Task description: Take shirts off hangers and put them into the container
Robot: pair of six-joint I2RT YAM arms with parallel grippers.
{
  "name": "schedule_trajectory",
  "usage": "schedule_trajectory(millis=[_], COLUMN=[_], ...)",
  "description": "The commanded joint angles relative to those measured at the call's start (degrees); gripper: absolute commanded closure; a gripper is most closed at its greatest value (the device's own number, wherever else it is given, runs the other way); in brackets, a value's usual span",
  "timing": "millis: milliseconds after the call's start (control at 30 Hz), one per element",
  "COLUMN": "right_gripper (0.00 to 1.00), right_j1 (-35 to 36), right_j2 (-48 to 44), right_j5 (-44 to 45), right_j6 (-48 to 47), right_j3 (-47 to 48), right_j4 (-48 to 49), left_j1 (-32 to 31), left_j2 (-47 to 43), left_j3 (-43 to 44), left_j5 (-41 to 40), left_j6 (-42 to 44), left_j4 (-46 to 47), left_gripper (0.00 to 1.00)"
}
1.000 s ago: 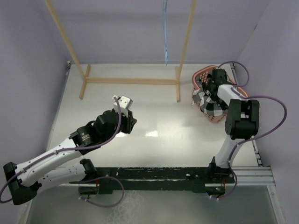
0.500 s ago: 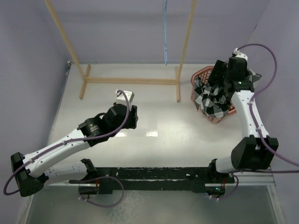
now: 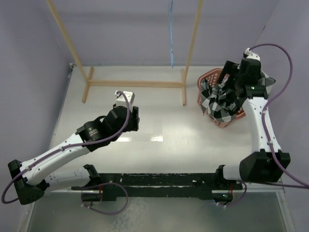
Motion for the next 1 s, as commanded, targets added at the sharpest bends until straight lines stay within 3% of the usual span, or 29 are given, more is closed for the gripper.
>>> schedule_trajectory(millis=[0,100,400,533,567,700,833,967], right_gripper=[0.0,0.0,0.0,0.0,0.0,0.0,0.0,0.0], right_j1=[-0.09,-0.09,-8.39,-10.91,-11.1,-6.72,-1.41,1.96], right_j2=[9.24,11.48,6.88,8.72,9.47,9.3,8.01,6.57], right_j5=[-6.35,-12.93,-35.56,-37.3,-35.28,-12.43,-2.81,0.0], right_j6=[-2.85,-2.42,16.47,24.06,23.53,9.07,1.94,-0.32], right_j3=[8.48,11.23,-1.99,-0.96,1.62,12.68,15.5,12.9], right_j4=[-7.03,-11.67,4.01,2.38,-1.75,-15.11,-23.05,-28.26], left_j1=[-0.2,-0.24,-0.22,-0.25,-0.25,-0.25,-0.25,-0.17], left_j2=[-2.65,-3.16,-5.29,-6.96,-7.27,-8.37,-8.57,-6.79], left_j3=[0.84,1.15,0.8,0.17,0.07,-0.66,-2.7,-2.45], left_j5=[0.12,1.2,4.09,4.56,4.61,5.01,6.35,8.08], left_j6=[2.19,2.68,3.14,3.35,3.46,3.94,4.95,5.11], left_j4=[3.36,3.02,3.82,4.01,4.0,4.54,8.18,8.94], left_gripper=[0.43,0.43,0.43,0.43,0.43,0.43,0.43,0.44])
